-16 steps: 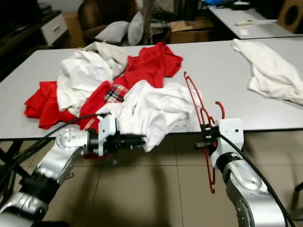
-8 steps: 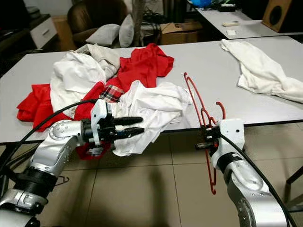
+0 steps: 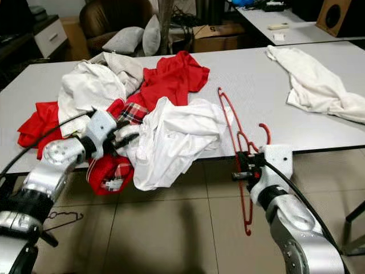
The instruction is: Hang hanger
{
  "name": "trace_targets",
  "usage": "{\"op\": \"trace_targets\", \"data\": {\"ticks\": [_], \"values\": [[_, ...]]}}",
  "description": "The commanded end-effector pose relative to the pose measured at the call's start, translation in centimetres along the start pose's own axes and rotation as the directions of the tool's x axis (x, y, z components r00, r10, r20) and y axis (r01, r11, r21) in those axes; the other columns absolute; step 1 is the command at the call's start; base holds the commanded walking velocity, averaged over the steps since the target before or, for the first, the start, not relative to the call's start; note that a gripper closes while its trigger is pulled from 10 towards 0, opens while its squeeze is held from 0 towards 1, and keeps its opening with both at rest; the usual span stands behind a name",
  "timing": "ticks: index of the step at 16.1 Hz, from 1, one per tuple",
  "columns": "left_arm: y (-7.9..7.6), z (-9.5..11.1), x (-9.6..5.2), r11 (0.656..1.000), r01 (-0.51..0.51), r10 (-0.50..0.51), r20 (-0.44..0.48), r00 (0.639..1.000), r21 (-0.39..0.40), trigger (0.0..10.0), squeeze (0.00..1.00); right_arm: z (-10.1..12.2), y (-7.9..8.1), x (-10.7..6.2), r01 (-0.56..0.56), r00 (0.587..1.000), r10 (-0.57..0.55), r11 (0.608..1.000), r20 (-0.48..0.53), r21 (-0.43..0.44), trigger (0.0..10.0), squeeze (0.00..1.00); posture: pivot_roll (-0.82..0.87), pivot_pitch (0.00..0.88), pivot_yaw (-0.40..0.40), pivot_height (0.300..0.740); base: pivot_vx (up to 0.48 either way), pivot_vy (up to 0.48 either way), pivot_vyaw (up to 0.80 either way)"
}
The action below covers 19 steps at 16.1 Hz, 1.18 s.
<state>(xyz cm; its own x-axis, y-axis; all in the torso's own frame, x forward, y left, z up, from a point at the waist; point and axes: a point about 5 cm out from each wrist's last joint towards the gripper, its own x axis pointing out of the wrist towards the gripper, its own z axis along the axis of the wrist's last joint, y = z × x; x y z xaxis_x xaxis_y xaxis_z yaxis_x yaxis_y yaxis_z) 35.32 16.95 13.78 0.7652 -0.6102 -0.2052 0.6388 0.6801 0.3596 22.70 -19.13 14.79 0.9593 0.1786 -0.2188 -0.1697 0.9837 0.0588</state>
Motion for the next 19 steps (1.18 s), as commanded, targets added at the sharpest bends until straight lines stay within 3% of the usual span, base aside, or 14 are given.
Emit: {"op": "trace_targets", "data": {"ticks": [1,3,6,10,16,19], "values": [[0.1,-0.3,0.2,1.000,-0.003,0.003,-0.005,1.000,0.005,10.0,0.00,0.8,0.8,0.1,-0.052,0.998,0.052,0.999,0.030,-0.007,10.0,0.00,-0.15,0.000,0.098,0.740,0.000,0.000,0.00],[0.2,-0.5,0.5,1.000,-0.004,0.004,-0.018,1.000,0.008,10.0,0.00,0.8,1.0,0.1,-0.060,0.998,0.061,0.998,0.024,-0.030,10.0,0.00,-0.15,0.000,0.096,0.740,0.000,0.000,0.00],[0.4,-0.3,1.2,0.985,0.021,-0.012,0.050,0.999,-0.174,10.0,0.00,0.7,0.9,0.1,-0.064,0.998,0.065,0.997,0.014,-0.039,10.0,0.00,-0.15,0.000,0.095,0.740,0.000,0.000,0.00],[-0.7,-0.7,1.5,0.963,0.145,-0.127,0.092,0.988,-0.227,10.0,0.00,0.8,0.9,0.0,-0.082,0.996,0.083,0.995,0.020,-0.055,10.0,0.00,-0.16,0.000,0.097,0.740,0.000,0.000,0.00],[-1.8,-1.4,1.9,0.951,0.194,-0.185,0.061,0.981,-0.240,10.0,0.00,0.9,0.9,0.0,-0.093,0.995,0.094,0.993,0.017,-0.069,10.0,0.00,-0.17,0.000,0.093,0.740,0.000,0.000,0.00],[-1.8,-1.9,2.0,0.963,0.150,-0.151,0.012,0.988,-0.226,10.0,0.00,1.0,0.9,0.0,-0.092,0.995,0.094,0.993,0.020,-0.071,10.0,0.00,-0.17,0.000,0.094,0.740,0.000,0.000,0.00]]}}
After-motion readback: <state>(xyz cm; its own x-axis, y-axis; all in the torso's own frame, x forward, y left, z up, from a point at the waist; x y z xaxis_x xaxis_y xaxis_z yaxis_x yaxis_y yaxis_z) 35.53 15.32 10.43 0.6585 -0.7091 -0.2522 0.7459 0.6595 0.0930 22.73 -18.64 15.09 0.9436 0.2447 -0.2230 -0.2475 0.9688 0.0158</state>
